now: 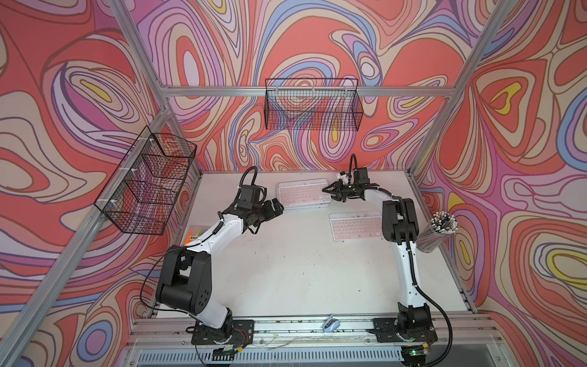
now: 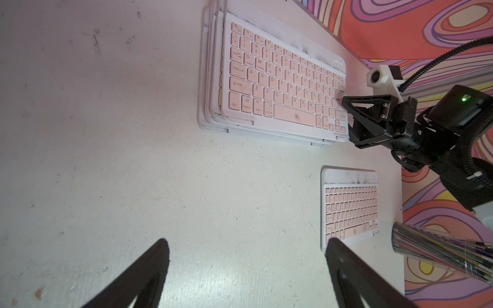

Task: Stack the numeric keypads
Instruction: Place the numeric keypad at the numeric keypad.

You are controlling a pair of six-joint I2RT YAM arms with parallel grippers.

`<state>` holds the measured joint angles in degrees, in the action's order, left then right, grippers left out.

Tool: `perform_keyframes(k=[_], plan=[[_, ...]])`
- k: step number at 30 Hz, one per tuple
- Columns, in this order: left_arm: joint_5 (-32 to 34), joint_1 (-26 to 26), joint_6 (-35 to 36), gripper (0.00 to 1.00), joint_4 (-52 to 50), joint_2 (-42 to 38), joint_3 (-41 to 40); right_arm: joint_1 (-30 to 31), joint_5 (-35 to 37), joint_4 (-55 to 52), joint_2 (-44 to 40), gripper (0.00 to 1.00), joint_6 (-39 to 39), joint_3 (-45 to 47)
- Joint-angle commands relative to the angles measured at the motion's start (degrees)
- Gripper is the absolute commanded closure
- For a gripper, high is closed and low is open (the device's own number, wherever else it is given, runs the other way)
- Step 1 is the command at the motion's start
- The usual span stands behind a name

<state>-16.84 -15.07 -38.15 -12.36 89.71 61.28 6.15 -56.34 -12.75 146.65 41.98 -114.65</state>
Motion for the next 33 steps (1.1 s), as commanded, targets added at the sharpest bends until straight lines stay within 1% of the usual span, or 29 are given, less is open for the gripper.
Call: perform_keyframes(k=[1,5,13,24,29,33], plan=[[0.57,-0.4,-0.08,0.06,0.14,0.23,-1.06,0.37,4.24,-3.51,-1.69,0.67,-2.61,-1.33],[0.76,-0.32,-0.08,0.06,0.04,-0.06,-1.16,0.7,7.85,-7.11,-3.19,0.67,-5.06,-1.61],[0.6,-0.39,-0.61,0.06,0.99,0.26,-1.65,1.7,11.82,-12.94,-3.56,0.67,-8.22,-3.45],[0.5,-0.39,-0.62,0.06,1.29,0.38,-2.11,2.9,14.0,-15.16,-3.25,0.68,-8.85,-5.08],[0.42,-0.35,-0.75,0.06,1.59,0.38,-2.3,3.03,14.06,-15.41,-3.94,0.67,-9.14,-4.79],[0.21,-0.55,-1.06,0.04,2.45,0.42,-2.82,3.03,14.58,-16.85,-4.11,0.61,-9.76,-5.41]])
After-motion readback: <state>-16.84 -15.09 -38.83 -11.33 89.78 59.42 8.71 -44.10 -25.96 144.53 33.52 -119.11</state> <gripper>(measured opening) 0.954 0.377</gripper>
